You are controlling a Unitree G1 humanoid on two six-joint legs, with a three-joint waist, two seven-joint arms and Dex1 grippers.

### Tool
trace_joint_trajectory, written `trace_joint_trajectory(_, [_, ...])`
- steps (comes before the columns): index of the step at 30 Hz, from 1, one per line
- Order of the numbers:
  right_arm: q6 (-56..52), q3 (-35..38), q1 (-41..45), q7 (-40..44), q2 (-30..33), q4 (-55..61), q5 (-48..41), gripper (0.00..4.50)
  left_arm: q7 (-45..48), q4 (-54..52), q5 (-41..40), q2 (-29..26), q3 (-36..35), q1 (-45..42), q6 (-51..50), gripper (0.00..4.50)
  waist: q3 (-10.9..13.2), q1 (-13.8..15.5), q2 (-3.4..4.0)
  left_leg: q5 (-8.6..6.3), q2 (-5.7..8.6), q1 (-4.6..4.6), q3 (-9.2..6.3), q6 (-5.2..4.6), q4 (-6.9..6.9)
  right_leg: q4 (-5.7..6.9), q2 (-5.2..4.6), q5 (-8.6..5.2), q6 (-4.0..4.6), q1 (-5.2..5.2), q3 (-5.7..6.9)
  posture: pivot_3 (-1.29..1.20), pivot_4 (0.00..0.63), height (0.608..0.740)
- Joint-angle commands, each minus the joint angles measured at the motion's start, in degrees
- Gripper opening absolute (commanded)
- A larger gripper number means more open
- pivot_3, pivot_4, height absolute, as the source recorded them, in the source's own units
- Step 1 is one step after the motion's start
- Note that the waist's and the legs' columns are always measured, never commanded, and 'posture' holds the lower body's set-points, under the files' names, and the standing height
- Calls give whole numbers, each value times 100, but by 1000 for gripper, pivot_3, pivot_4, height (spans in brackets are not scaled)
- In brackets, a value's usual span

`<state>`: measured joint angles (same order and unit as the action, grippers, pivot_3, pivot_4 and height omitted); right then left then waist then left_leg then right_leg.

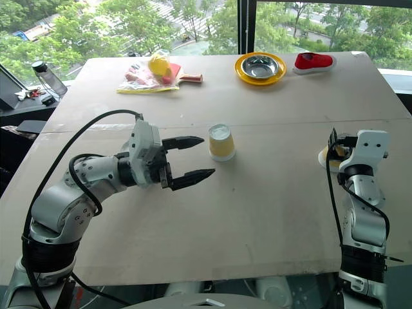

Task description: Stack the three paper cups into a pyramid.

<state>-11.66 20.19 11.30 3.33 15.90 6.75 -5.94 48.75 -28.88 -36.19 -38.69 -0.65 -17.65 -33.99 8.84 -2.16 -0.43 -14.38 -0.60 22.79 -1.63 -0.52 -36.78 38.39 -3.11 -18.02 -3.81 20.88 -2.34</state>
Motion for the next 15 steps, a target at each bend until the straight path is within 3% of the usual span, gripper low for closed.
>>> trace_joint_trajectory(1, [-49, 118, 73, -173, 17, 245, -59, 4439, -19, -276, -108, -56, -153, -13, 19, 4500, 0, 0, 0, 0, 0, 0, 0, 0, 0, 0, 0, 0, 0, 0, 0, 0, 150, 740])
trace_joint_trajectory(8, [-79, 44, 60, -134, 13, 288, -114, 4439, -41, -188, -85, -18, -111, -138, -5, 4500, 0, 1, 0, 0, 0, 0, 0, 0, 0, 0, 0, 0, 0, 0, 0, 0, 150, 740])
trace_joint_trajectory(13, [12, -58, -22, -47, 83, 314, -45, 2223, -100, -185, -135, 54, -129, -178, -43, 4500, 0, -1, 0, 0, 1, 0, 1, 0, 0, 0, 0, 0, 0, 0, -1, 0, 150, 740])
trace_joint_trajectory(15, [-20, -69, -43, -25, 80, 323, -71, 2191, -109, -199, -124, 46, -113, -180, -50, 4500, 0, 0, 0, 0, 1, 0, 0, 0, 0, 0, 0, 0, 0, 0, 0, 0, 150, 740])
